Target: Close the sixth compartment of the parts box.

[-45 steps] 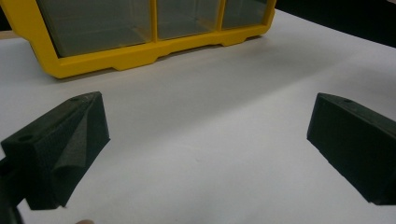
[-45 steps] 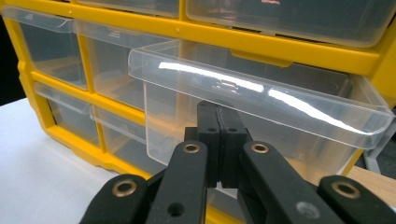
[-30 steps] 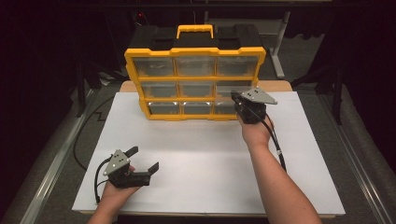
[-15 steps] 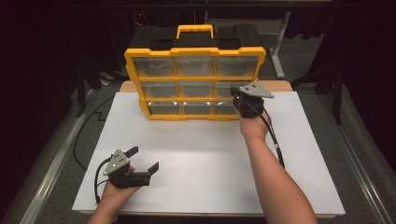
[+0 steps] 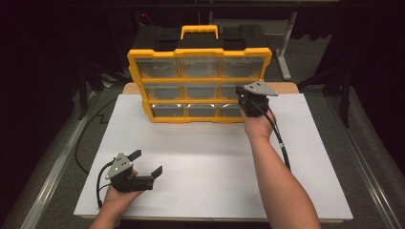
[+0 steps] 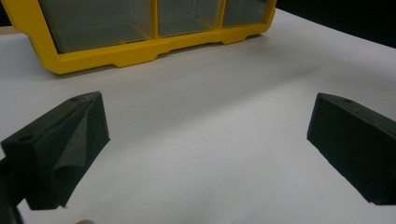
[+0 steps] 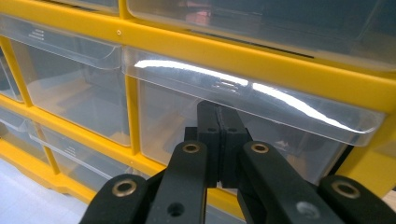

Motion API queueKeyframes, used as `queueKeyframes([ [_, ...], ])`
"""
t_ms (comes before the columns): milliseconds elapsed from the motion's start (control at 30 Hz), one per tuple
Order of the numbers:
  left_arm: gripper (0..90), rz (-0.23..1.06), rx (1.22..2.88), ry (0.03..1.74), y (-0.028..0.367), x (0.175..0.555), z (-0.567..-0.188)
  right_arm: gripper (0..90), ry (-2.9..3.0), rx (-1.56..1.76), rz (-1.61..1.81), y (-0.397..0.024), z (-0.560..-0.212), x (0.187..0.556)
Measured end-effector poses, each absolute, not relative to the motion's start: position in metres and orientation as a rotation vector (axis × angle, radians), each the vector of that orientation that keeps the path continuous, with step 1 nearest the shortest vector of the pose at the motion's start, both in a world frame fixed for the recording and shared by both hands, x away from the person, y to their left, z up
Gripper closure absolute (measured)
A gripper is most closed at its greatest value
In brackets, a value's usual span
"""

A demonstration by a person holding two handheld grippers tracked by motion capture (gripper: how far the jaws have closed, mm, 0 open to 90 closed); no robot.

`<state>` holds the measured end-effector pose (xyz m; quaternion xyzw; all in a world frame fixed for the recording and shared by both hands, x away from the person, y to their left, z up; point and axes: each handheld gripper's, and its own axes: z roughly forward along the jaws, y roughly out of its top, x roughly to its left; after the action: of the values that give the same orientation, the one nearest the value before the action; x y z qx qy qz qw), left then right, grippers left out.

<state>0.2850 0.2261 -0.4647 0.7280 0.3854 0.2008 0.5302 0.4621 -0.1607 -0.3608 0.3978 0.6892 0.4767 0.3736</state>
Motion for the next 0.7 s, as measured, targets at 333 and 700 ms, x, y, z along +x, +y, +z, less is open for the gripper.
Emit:
queueKeyframes([
  [333,0.2,0.479,1.740,0.920,0.226,0.285,-0.465,90.0,1.776,1.024,1.218,-0.161,-0.359,0.461],
  [700,0.2,0.481,1.739,0.924,0.226,0.285,-0.465,90.0,1.787,1.012,1.265,-0.167,-0.354,0.443],
])
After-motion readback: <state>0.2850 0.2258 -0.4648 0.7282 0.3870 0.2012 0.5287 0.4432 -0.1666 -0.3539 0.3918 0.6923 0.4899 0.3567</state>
